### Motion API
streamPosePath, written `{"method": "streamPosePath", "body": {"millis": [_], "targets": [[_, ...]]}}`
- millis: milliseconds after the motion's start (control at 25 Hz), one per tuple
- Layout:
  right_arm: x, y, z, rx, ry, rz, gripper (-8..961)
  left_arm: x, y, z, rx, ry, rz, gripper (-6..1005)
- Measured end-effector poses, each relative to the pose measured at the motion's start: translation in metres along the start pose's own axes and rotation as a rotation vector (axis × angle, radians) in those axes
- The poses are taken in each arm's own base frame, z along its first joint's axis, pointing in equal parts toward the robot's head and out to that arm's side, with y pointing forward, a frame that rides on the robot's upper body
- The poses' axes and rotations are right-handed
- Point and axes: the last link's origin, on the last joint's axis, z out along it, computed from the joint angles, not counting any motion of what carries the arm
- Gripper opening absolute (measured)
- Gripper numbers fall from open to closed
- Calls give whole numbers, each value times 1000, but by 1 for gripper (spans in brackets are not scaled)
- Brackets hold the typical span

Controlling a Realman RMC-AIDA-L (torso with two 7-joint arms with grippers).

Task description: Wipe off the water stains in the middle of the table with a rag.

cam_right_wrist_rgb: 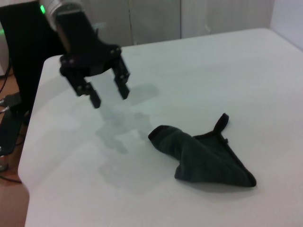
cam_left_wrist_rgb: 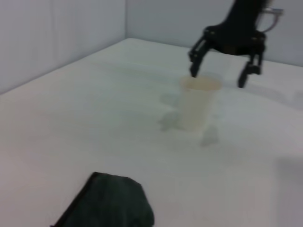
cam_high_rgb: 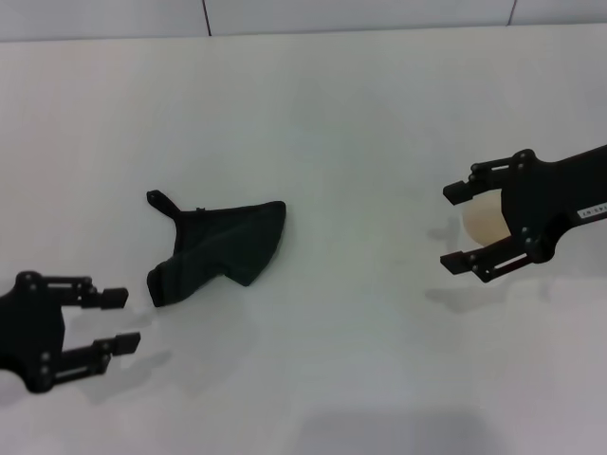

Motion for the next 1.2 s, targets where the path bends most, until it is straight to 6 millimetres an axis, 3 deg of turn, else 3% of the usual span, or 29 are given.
{"method": "streamPosePath", "body": {"millis": [360,1200], "targets": [[7,9,-5,7,-64,-22,870,-6,13,-2,-27,30,31,489],[33,33,-3,9,-127,-55,869,-6,16,1,-36,44,69,490]]}}
